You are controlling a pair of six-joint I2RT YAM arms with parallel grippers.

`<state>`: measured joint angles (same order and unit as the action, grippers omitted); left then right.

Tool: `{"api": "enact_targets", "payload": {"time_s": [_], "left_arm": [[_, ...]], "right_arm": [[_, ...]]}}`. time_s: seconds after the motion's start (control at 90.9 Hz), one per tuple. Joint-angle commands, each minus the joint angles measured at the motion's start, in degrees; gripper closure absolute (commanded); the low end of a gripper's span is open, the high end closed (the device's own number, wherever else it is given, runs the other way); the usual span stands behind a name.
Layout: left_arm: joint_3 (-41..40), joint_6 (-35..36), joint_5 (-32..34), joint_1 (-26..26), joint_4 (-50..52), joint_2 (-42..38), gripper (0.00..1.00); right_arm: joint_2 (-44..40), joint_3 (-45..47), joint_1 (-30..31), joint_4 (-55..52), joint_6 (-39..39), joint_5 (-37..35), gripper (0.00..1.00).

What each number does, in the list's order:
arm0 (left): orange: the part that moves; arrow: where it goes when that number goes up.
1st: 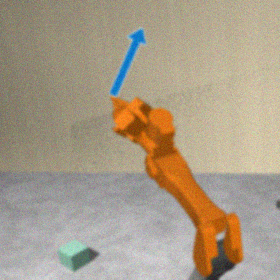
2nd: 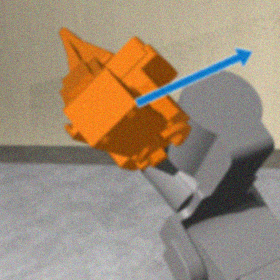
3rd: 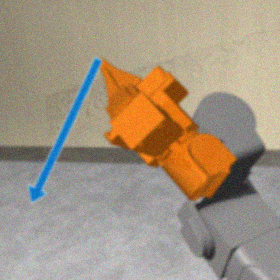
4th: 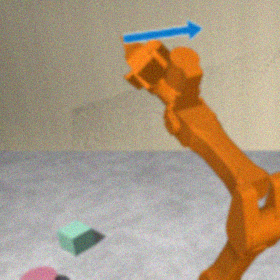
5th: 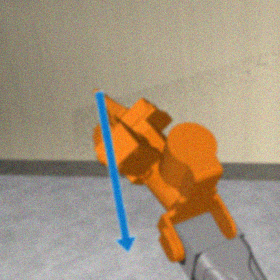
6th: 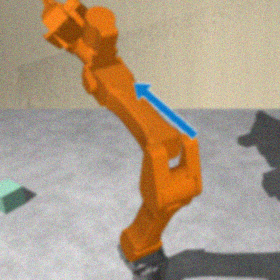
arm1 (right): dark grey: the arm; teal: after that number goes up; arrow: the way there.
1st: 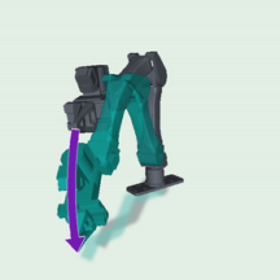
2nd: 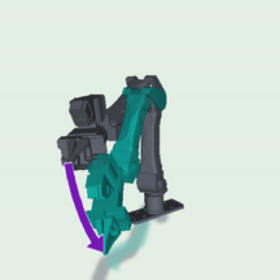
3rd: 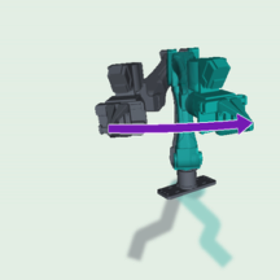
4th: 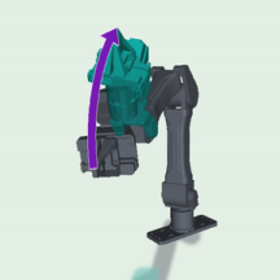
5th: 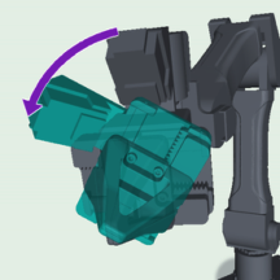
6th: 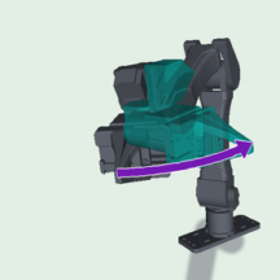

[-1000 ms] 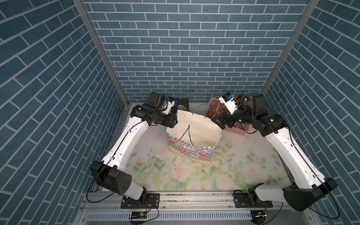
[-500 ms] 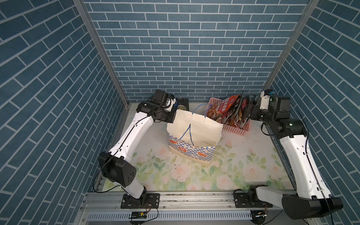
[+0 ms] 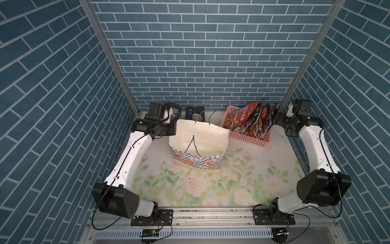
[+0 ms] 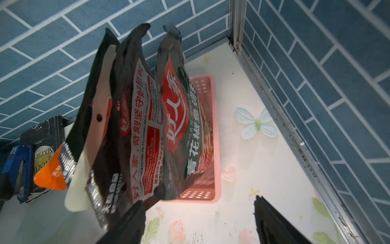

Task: Place the condiment packets inside the bag
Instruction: Adjust the paper bag at the center of the board, then pick up the condiment packet from the storage box.

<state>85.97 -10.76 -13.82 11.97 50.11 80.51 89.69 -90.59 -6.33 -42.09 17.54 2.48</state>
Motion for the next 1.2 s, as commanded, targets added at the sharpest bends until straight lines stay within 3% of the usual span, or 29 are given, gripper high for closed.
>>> {"api": "enact_targets", "payload": {"time_s": [0.0, 0.385, 0.66, 0.726, 0.869, 1.034, 1.188], "left_arm": [[-1.32, -1.90, -1.81, -0.19, -2.71, -0.96, 1.00], [-5.93, -3.25, -2.17, -0.63, -4.24, -4.63, 1.00], [-8.82, -3.50, -3.60, -0.63, -5.81, -6.47, 0.99], [-8.72, -3.31, -3.79, -0.64, -5.94, -6.18, 0.97], [-8.09, -2.89, -4.14, -0.63, -6.31, -5.41, 0.92], [-7.30, -2.63, -4.45, -0.63, -7.03, -4.71, 0.84], [-6.79, -2.44, -4.84, -0.63, -7.67, -3.89, 0.69]], "right_arm": [[2.84, -4.43, -0.01, 1.40, -0.67, 1.54, 0.21], [21.51, -24.39, 0.00, -6.54, -0.75, 0.34, 0.40], [24.18, -22.58, 0.09, -6.71, -0.40, 3.59, 0.48], [24.17, -22.03, 0.09, -6.69, -0.48, 4.01, 0.57], [22.24, -22.15, 0.09, -6.71, -0.96, 3.92, 1.00], [18.16, -23.95, 0.07, -8.62, -2.25, 0.16, 1.00], [13.86, -28.94, 0.09, -11.33, -3.88, -1.85, 1.00]]}}
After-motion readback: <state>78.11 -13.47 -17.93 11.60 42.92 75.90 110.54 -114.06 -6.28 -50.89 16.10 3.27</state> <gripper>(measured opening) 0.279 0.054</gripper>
